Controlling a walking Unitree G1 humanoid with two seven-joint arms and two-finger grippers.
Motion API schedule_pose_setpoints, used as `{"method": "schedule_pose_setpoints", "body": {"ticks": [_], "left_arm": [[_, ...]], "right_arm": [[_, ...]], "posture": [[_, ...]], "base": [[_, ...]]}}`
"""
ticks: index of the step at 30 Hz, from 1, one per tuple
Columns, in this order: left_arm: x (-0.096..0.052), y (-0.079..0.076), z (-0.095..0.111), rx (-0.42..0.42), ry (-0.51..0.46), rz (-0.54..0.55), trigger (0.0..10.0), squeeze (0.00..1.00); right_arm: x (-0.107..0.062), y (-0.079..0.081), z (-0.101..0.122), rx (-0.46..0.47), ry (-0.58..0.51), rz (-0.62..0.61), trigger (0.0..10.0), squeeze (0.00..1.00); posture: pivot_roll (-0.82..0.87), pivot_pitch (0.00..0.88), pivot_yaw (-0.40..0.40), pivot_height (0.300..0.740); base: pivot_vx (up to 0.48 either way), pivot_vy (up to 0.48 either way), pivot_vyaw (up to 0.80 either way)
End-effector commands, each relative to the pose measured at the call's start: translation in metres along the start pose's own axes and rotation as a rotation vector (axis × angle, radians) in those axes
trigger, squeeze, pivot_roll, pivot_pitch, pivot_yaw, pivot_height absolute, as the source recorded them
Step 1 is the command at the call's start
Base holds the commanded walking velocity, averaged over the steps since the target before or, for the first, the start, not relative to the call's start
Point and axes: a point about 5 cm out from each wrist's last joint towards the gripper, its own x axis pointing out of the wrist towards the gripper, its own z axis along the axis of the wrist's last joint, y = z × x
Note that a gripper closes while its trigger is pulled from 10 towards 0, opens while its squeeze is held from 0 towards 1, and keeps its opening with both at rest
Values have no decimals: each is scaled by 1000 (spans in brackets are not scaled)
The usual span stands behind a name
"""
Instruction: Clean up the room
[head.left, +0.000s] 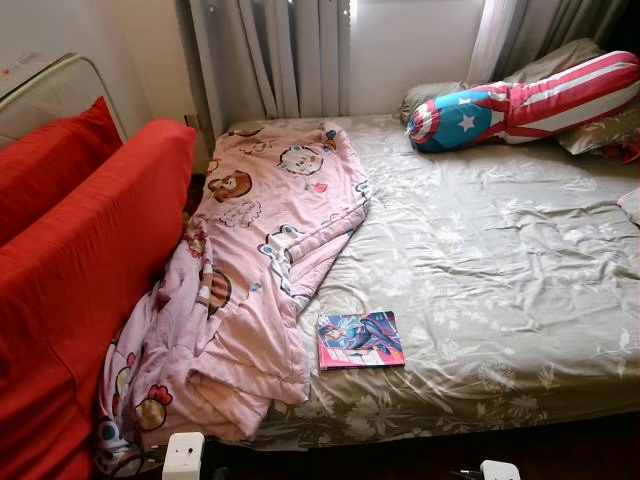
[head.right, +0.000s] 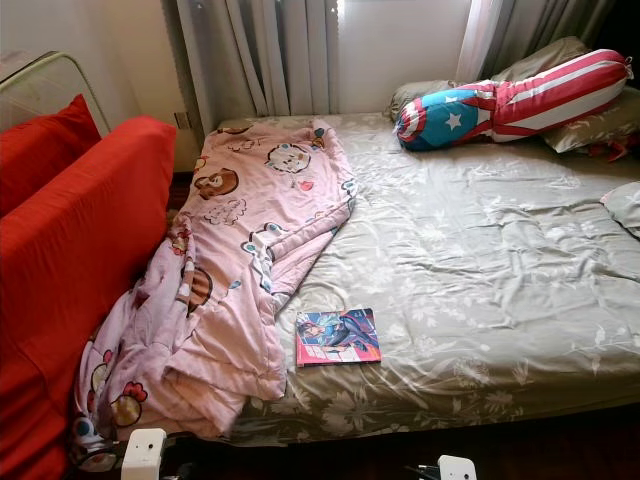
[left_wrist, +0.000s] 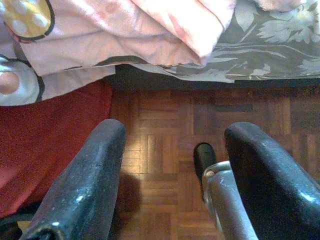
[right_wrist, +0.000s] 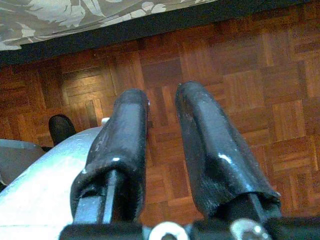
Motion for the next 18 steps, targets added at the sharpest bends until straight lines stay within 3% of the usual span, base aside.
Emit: {"method": "schedule_pose_setpoints", "body": {"ticks": [1,11,18], "left_arm": [[-1,-1,-2,-11,5,6,10000,0],[1,0,4,-18,-11,5,10000,0],[0,0,2,-23,-12,6,10000,0]], "right_arm": [[-1,1,-3,-5,9,5,10000,0],[0,1,-1,4,1,7,10000,0],[0,1,-1,-53,19,14,10000,0]], "posture": [[-52,0,32,740],[-51,0,34,740],[-50,0,32,740]], "base": [[0,0,0],[0,0,0],[0,0,84]]}}
